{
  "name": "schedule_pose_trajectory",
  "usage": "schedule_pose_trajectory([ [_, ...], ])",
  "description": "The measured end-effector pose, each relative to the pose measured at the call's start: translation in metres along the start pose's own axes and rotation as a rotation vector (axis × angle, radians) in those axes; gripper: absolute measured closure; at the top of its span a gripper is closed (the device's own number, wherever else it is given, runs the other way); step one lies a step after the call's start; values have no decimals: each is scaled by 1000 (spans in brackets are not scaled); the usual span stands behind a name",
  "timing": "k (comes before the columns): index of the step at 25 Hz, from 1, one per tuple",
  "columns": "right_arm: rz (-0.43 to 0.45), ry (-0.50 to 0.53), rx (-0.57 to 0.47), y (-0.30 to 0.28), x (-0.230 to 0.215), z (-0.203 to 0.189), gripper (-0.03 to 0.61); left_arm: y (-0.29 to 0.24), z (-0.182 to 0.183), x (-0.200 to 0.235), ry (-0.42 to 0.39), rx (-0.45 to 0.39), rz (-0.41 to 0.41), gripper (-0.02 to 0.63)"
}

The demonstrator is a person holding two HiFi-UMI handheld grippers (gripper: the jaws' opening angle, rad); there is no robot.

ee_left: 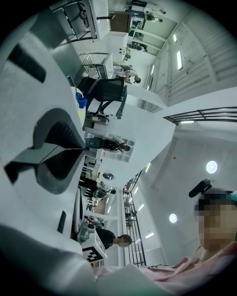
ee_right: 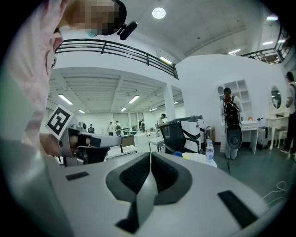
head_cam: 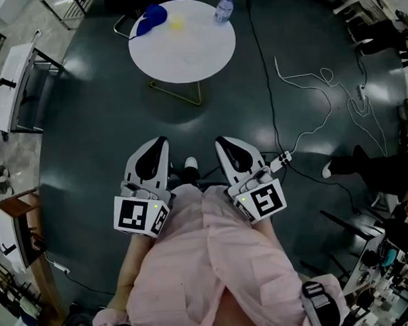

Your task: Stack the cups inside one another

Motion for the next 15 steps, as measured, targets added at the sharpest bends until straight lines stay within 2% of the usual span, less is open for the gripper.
schedule_pose_trajectory([
  [8,20,-6,7,13,-11,-11,545,5,3,0,-46,-32,51,594],
  [15,7,-54,41,-3,-2,-18,546,16,2,31,-8,-9,96,594],
])
Point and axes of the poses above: the fingertips, and each gripper's own axes: y backward along the fingers, x to its left, z out of its top, the point moved 3 cm from there along y, backward along the fingers, and after that the axes turned 8 degrees about -z, right-handed, at the moved point
